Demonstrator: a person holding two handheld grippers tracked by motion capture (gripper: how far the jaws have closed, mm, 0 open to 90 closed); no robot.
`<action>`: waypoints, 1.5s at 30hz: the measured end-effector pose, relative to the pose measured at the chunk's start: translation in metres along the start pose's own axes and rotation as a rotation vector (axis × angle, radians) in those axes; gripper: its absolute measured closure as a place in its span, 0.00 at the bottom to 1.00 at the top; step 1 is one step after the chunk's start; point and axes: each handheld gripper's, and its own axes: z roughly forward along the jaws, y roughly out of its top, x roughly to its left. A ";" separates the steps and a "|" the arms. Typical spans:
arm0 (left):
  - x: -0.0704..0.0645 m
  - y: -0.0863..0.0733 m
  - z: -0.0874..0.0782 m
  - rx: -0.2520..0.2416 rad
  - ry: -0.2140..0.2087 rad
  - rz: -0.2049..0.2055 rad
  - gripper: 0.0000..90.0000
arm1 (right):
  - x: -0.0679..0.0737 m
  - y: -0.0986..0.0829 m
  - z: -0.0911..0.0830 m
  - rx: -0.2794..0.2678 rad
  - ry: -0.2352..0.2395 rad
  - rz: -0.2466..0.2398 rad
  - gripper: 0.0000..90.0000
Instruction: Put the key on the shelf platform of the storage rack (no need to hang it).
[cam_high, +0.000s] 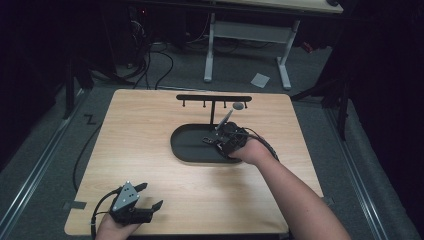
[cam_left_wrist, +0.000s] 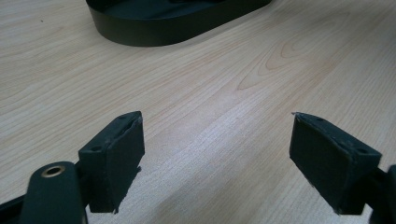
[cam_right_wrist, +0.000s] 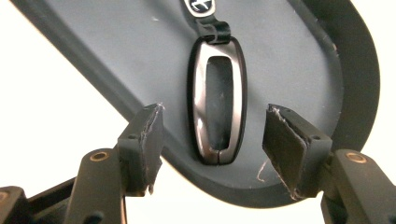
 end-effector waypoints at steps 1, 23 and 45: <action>0.000 0.000 0.000 0.003 -0.001 -0.001 0.21 | 0.001 -0.003 -0.003 -0.012 -0.001 -0.002 0.43; -0.003 -0.001 0.002 0.009 0.009 0.005 0.20 | 0.027 -0.081 -0.007 -0.285 -0.064 -0.022 0.41; -0.004 -0.002 0.004 0.020 0.014 0.008 0.20 | 0.046 -0.169 0.008 -0.610 -0.012 0.149 0.35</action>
